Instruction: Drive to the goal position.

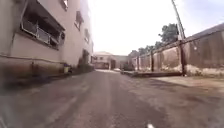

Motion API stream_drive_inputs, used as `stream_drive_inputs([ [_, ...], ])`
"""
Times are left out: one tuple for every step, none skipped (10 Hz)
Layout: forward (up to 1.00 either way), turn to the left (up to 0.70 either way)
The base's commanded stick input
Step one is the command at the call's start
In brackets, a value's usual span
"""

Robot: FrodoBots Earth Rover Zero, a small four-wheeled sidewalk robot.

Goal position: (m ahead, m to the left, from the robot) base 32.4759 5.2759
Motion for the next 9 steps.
stream_drive_inputs([
  [0.7,0.01],
  [0.7,0.01],
  [0.7,0.01],
  [0.7,0.01],
  [0.7,0.01],
  [0.7,0.01],
  [0.7,0.01],
  [0.7,0.01],
  [0.7,0.01],
])
